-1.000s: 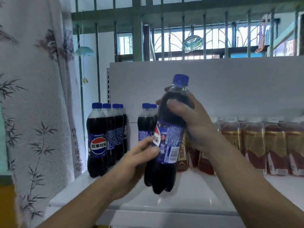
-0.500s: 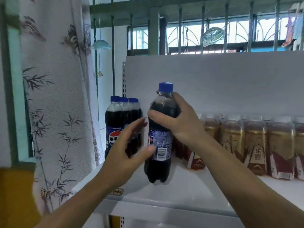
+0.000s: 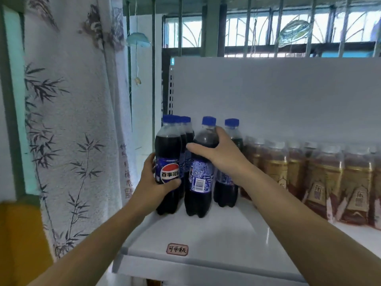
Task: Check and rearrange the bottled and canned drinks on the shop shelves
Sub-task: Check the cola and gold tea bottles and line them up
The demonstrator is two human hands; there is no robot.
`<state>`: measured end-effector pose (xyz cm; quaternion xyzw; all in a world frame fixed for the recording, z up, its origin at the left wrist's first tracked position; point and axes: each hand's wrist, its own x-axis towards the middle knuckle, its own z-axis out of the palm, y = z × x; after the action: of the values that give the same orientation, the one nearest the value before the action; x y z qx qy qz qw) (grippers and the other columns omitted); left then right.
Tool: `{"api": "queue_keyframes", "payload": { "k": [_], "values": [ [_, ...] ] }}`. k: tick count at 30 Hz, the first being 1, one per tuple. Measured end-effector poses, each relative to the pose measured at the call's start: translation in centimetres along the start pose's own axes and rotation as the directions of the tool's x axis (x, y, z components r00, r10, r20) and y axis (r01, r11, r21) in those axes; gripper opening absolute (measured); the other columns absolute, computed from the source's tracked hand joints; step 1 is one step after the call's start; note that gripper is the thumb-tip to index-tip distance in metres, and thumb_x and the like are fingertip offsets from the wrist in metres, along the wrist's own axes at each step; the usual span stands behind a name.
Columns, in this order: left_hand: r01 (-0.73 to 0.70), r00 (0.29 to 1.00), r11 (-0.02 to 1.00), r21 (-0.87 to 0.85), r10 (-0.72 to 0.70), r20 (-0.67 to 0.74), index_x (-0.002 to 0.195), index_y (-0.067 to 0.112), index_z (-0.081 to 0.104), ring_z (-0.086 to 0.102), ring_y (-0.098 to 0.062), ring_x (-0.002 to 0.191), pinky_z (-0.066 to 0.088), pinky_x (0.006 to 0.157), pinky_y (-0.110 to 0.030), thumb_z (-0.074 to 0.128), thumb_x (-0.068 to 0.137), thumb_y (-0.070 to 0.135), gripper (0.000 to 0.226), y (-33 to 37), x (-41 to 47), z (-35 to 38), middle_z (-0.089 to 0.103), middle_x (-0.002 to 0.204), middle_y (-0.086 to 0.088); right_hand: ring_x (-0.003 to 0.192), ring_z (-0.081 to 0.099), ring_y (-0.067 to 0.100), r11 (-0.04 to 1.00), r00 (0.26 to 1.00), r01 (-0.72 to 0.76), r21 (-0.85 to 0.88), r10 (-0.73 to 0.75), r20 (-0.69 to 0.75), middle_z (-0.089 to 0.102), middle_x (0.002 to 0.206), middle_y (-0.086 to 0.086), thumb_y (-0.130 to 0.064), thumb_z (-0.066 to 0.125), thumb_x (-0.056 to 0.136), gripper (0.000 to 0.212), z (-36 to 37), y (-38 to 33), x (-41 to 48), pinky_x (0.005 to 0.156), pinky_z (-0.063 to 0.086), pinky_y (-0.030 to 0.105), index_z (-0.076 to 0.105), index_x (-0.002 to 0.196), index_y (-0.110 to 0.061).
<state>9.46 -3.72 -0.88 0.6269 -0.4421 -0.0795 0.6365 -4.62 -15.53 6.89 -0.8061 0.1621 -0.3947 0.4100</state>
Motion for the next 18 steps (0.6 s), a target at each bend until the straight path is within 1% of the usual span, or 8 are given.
{"api": "queue_keyframes", "payload": {
  "k": [2, 4, 6, 8, 10, 12, 15, 18],
  "values": [
    [-0.009, 1.0, 1.0, 0.004, 0.009, 0.024, 0.146, 0.035, 0.026, 0.054, 0.005, 0.099, 0.044, 0.088, -0.019, 0.074, 0.085, 0.006, 0.083, -0.3, 0.4, 0.0, 0.053, 0.122, 0.014, 0.089, 0.053, -0.002, 0.996, 0.999, -0.029, -0.088, 0.032, 0.034, 0.053, 0.108, -0.018, -0.038, 0.073, 0.091, 0.063, -0.9, -0.9, 0.5, 0.065, 0.038, 0.012, 0.042, 0.144, -0.025],
    [-0.041, 0.999, 0.999, 0.0, 0.041, 0.023, 0.139, 0.039, 0.029, 0.055, 0.006, 0.101, 0.044, 0.092, -0.024, 0.074, 0.085, 0.005, 0.078, -0.8, 0.8, 0.1, 0.055, 0.119, 0.017, 0.1, 0.059, 0.005, 0.992, 0.999, -0.038, -0.122, 0.038, -0.006, 0.061, 0.116, -0.014, -0.039, 0.07, 0.092, 0.055, -1.7, -1.9, 1.3, 0.075, 0.043, 0.017, 0.048, 0.14, -0.024],
    [-0.075, 0.997, 0.997, -0.032, 0.076, 0.017, 0.134, 0.042, 0.03, 0.056, 0.007, 0.103, 0.044, 0.089, -0.02, 0.077, 0.084, 0.011, 0.075, -1.2, 1.1, 0.1, 0.056, 0.118, 0.022, 0.1, 0.064, 0.006, 0.985, 0.999, -0.029, -0.169, 0.021, -0.049, 0.066, 0.113, -0.009, -0.039, 0.071, 0.092, 0.052, -2.0, -2.7, 1.9, 0.08, 0.047, 0.019, 0.051, 0.139, -0.026],
    [-0.104, 0.994, 0.992, -0.068, 0.105, 0.009, 0.138, 0.042, 0.031, 0.058, 0.007, 0.105, 0.046, 0.084, -0.015, 0.079, 0.081, 0.018, 0.078, -1.5, 1.5, 0.2, 0.056, 0.122, 0.023, 0.1, 0.063, 0.009, 0.956, 0.999, -0.009, -0.293, -0.004, -0.046, 0.064, 0.114, -0.006, -0.039, 0.069, 0.093, 0.053, -2.1, -3.5, 2.2, 0.076, 0.043, 0.019, 0.049, 0.141, -0.029],
    [-0.143, 0.99, 0.986, -0.092, 0.144, 0.007, 0.147, 0.037, 0.028, 0.06, 0.002, 0.11, 0.049, 0.087, -0.019, 0.081, 0.08, 0.019, 0.087, -1.7, 1.9, 0.1, 0.055, 0.128, 0.019, 0.104, 0.059, 0.014, 0.91, 0.999, 0.017, -0.413, -0.032, -0.029, 0.06, 0.119, -0.003, -0.038, 0.069, 0.094, 0.051, -2.0, -4.2, 2.6, 0.082, 0.041, 0.024, 0.051, 0.141, -0.029],
    [-0.17, 0.985, 0.981, -0.094, 0.171, -0.001, 0.148, 0.037, 0.027, 0.06, -0.001, 0.112, 0.051, 0.091, -0.024, 0.08, 0.081, 0.016, 0.088, -1.5, 2.4, 0.1, 0.053, 0.13, 0.017, 0.105, 0.06, 0.015, 0.874, 0.999, 0.04, -0.483, -0.05, -0.008, 0.062, 0.12, -0.002, -0.033, 0.071, 0.093, 0.042, -2.0, -5.0, 3.1, 0.09, 0.045, 0.029, 0.062, 0.132, -0.024],
    [-0.204, 0.979, 0.975, -0.087, 0.203, -0.026, 0.137, 0.044, 0.026, 0.06, 0.011, 0.1, 0.052, 0.077, -0.009, 0.076, 0.084, 0.006, 0.082, -1.7, 2.7, 0.5, 0.052, 0.122, 0.023, 0.098, 0.061, 0.015, 0.828, 0.998, 0.044, -0.559, -0.059, -0.008, 0.065, 0.112, -0.004, -0.03, 0.075, 0.089, 0.032, -1.8, -5.6, 4.2, 0.092, 0.049, 0.032, 0.071, 0.119, -0.019],
    [-0.221, 0.975, 0.972, -0.084, 0.219, -0.037, 0.136, 0.045, 0.024, 0.056, 0.023, 0.093, 0.046, 0.068, 0.0, 0.073, 0.087, 0.005, 0.08, -2.2, 2.7, 0.7, 0.049, 0.117, 0.029, 0.096, 0.061, 0.014, 0.788, 0.995, 0.039, -0.615, -0.088, -0.049, 0.066, 0.113, -0.004, -0.032, 0.075, 0.089, 0.03, -1.5, -5.2, 5.9, 0.09, 0.046, 0.03, 0.072, 0.116, -0.02]
  ]
}}
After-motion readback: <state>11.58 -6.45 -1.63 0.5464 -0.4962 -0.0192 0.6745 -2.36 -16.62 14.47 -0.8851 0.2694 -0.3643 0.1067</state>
